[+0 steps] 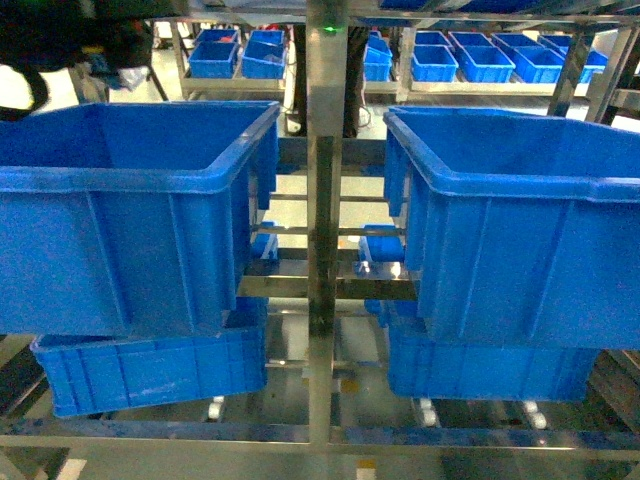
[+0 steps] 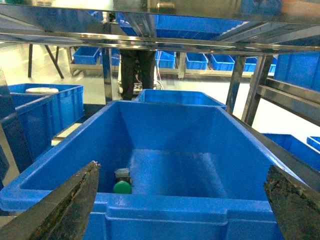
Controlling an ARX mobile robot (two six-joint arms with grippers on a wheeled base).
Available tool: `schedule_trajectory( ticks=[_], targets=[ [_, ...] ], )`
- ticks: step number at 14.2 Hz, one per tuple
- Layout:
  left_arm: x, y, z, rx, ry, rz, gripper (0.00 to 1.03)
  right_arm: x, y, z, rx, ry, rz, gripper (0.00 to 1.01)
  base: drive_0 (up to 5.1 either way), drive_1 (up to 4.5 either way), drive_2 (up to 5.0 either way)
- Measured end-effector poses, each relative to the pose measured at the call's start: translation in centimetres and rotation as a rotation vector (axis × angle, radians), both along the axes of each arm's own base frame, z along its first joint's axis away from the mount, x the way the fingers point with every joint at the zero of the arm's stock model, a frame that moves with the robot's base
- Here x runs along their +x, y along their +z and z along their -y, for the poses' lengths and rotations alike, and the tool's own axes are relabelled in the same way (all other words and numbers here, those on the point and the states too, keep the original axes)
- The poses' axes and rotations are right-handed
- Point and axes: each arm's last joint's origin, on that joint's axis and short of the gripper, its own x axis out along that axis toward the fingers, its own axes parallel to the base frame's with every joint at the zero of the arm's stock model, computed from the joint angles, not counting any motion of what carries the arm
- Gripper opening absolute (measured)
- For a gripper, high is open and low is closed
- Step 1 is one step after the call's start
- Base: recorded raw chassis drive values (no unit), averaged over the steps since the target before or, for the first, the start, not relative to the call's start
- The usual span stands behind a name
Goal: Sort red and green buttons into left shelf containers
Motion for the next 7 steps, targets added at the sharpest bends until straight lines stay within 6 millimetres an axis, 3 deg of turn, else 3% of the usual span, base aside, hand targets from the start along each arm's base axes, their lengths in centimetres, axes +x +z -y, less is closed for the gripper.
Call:
schedule_trajectory(
  ticks=[3,5,7],
  targets=[
    [5.8,-2.4,-0.1,0.101,0.05,-0.05,0.26,0.0,0.0,0.0,0.0,0.0,0.0,0.98,0.0,0.0,0.0],
    [7.9,-2.9,-2.4,0.164,0.105,-0.039,0.26,0.0,0.0,0.0,0.0,0.0,0.0,0.98,0.0,0.0,0.0],
    [9.3,-4.9,-5.3,0.198,0.158,-0.106,0.26,0.0,0.0,0.0,0.0,0.0,0.0,0.98,0.0,0.0,0.0]
  ],
)
